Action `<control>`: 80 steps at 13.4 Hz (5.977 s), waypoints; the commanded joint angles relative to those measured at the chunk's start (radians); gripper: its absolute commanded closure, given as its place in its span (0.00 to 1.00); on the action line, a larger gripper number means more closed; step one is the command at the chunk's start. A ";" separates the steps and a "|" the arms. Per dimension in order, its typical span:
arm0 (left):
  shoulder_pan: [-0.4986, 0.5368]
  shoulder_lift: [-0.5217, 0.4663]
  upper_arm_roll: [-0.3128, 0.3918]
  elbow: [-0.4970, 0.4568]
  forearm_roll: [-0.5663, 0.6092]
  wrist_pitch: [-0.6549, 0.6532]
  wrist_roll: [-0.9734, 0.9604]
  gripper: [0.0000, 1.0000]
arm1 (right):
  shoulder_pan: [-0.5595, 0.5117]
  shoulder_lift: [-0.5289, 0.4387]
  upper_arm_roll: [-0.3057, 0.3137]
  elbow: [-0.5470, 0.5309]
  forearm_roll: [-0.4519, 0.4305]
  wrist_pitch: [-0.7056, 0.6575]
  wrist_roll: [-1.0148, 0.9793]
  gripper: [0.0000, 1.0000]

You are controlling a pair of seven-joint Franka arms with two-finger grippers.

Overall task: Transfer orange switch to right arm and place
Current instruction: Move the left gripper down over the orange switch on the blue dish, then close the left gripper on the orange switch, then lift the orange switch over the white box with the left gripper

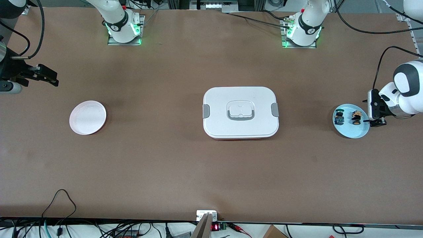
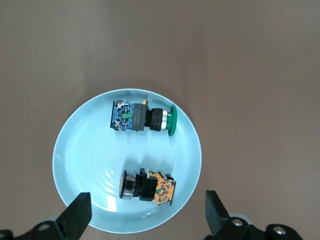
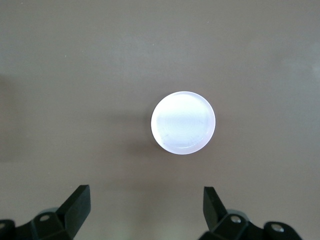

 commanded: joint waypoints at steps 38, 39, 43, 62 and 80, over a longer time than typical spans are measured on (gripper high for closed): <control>0.107 0.142 -0.033 -0.105 -0.020 0.363 0.199 0.16 | -0.003 0.009 -0.003 0.014 0.033 0.010 0.018 0.00; 0.107 0.144 -0.033 -0.105 -0.020 0.363 0.199 0.16 | -0.002 0.009 -0.001 0.015 0.033 0.010 0.018 0.00; 0.107 0.148 -0.042 -0.105 -0.020 0.362 0.201 0.30 | -0.003 0.012 -0.001 0.014 0.039 0.008 0.015 0.00; 0.124 0.142 -0.112 0.210 -0.312 -0.342 0.251 1.00 | -0.008 0.012 -0.003 0.015 0.039 0.005 0.014 0.00; 0.005 0.061 -0.439 0.368 -1.052 -0.800 -0.298 1.00 | -0.038 0.170 -0.015 -0.049 0.944 -0.180 -0.074 0.00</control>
